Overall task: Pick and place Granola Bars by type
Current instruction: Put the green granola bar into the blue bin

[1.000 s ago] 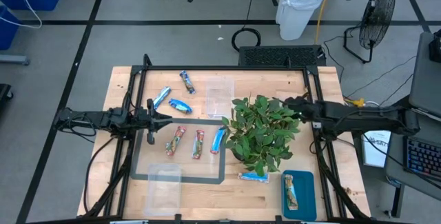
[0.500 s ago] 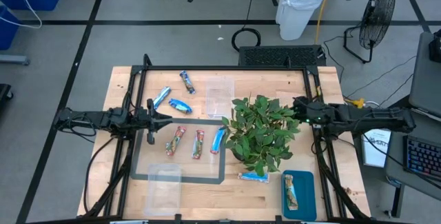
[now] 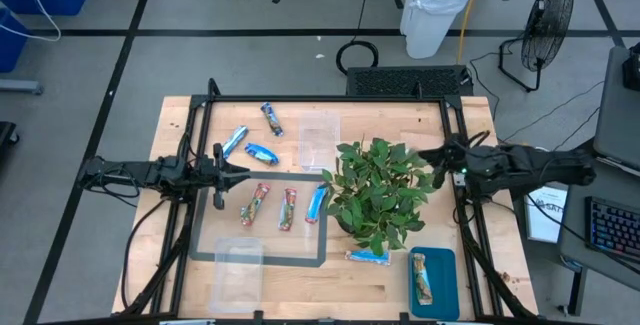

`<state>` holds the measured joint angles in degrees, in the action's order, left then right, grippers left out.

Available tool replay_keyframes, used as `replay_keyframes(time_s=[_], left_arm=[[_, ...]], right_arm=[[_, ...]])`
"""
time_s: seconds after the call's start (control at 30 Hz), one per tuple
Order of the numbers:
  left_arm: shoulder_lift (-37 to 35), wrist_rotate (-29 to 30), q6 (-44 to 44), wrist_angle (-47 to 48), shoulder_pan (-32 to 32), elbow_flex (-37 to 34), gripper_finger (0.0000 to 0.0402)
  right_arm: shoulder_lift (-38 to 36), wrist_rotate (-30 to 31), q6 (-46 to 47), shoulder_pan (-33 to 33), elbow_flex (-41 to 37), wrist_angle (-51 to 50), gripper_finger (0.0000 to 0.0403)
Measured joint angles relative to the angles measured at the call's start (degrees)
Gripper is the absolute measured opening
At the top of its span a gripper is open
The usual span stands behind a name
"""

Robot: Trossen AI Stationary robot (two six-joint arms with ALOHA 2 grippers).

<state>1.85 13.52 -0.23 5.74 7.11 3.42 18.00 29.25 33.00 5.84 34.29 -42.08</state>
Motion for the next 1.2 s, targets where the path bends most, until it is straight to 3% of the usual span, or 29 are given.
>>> replay_keyframes(time_s=[0.13, 0.3, 0.67, 0.9, 1.03, 1.2], left_arm=[[0.0, 0.0, 0.0, 0.0, 0.0, 0.0, 0.0088], [0.0, 0.0, 0.0, 0.0, 0.0, 0.0, 0.0088], [0.0, 0.0, 0.0, 0.0, 0.0, 0.0, 0.0088], [0.0, 0.0, 0.0, 0.0, 0.0, 0.0, 0.0088], [0.0, 0.0, 0.0, 0.0, 0.0, 0.0, 0.0088], [0.0, 0.0, 0.0, 0.0, 0.0, 0.0, 0.0088]], right_arm=[[0.0, 2.6, 2.3, 0.7, 6.2, -9.3, 0.0000], [0.0, 0.3, 10.8, 0.6, 11.8, -21.0, 0.0000], [5.5, -33.6, 24.7, 0.7, 12.2, -23.9, 0.0000], [13.2, -44.9, 34.8, 2.2, 12.2, -24.6, 0.0000], [17.5, -47.2, 38.4, 7.6, 12.1, -21.9, 0.0000], [20.4, -37.8, 37.8, 17.3, 12.1, -11.6, 0.0000]])
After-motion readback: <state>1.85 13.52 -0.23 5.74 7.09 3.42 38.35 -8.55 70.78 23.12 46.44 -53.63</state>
